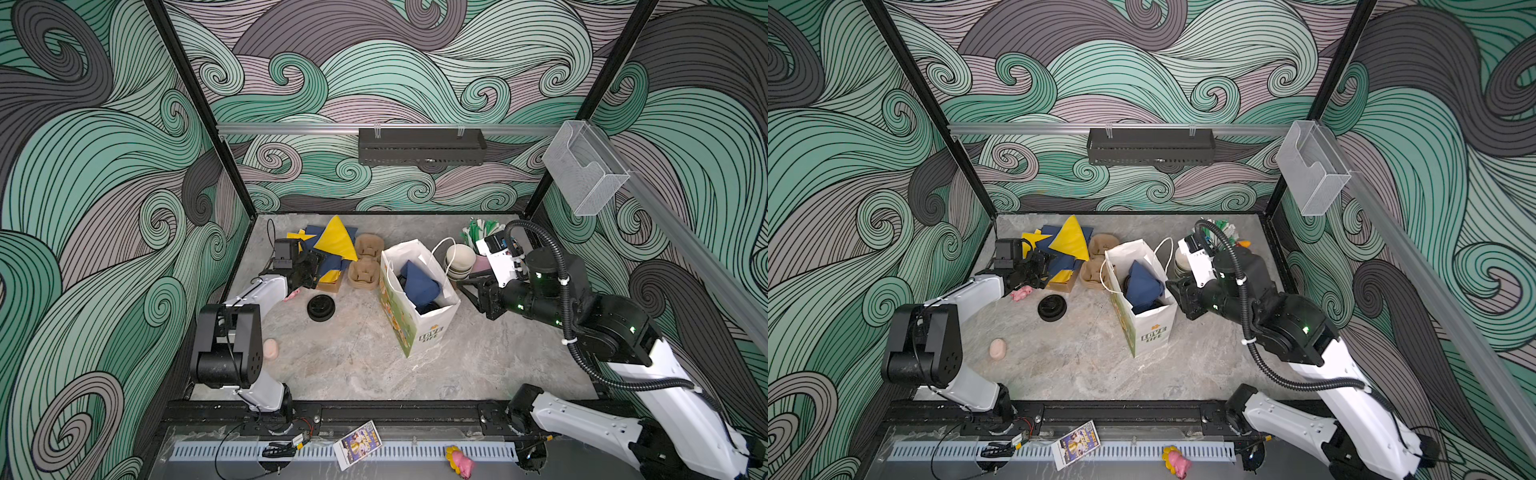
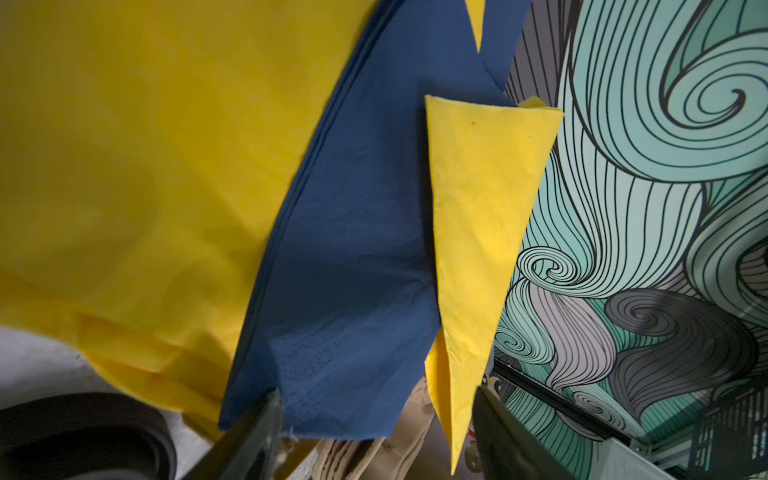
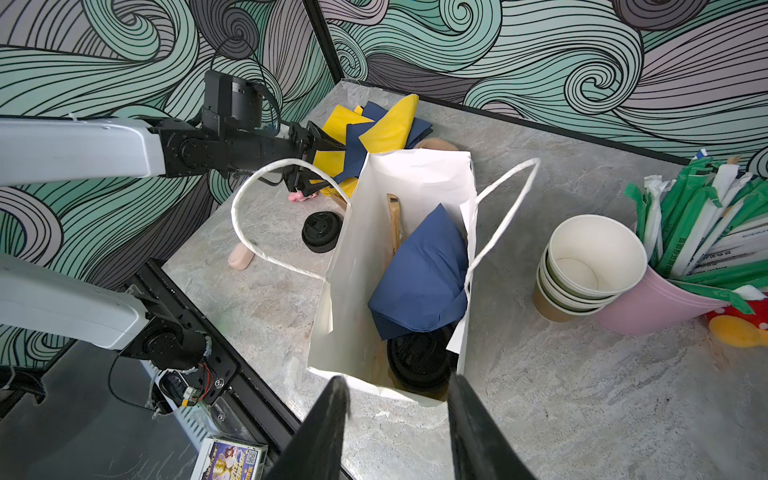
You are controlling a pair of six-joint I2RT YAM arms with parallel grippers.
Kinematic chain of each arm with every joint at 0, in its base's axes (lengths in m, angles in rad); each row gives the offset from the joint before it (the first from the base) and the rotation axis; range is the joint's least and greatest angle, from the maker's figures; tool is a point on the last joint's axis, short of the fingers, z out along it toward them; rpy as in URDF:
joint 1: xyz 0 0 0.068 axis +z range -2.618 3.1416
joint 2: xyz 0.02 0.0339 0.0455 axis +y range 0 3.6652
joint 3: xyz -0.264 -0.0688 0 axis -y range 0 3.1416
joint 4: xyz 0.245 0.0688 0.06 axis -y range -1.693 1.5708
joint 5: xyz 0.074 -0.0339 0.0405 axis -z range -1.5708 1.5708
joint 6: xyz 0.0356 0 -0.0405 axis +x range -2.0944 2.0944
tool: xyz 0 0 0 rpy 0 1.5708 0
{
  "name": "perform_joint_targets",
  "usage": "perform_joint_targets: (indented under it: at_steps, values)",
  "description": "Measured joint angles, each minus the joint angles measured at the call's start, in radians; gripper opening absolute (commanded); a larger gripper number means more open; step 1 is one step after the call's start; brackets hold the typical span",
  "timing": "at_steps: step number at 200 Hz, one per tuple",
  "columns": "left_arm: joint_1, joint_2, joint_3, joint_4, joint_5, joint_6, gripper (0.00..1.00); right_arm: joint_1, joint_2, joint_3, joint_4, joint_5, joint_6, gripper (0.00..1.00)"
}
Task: Pack the takeout coffee
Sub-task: 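Pull the blue napkin off the stack toward the robot with the left gripper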
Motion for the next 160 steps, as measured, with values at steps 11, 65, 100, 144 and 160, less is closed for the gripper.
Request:
perform_joint_targets:
  at_steps: [11, 65, 100, 144, 160]
  values:
    - [0.000, 0.013, -0.005, 0.024, 0.000, -0.028, 0.76, 0.000, -0.001, 0.000, 0.000, 0.000, 0.001, 0.42]
    - [0.000, -0.033, -0.047, 0.044, -0.026, -0.110, 0.78, 0.000, -0.003, 0.000, -0.008, 0.000, 0.001, 0.42]
    - [-0.010, -0.166, -0.094, 0.026, -0.064, -0.148, 0.79, 0.000, -0.003, 0.000, -0.008, -0.001, 0.001, 0.42]
    - [-0.046, -0.164, -0.095, 0.045, -0.074, -0.202, 0.80, 0.000, 0.000, 0.000, -0.007, -0.004, 0.001, 0.42]
    - [-0.056, -0.124, -0.095, 0.063, -0.074, -0.223, 0.80, 0.000, 0.000, 0.000, -0.007, -0.004, 0.001, 0.42]
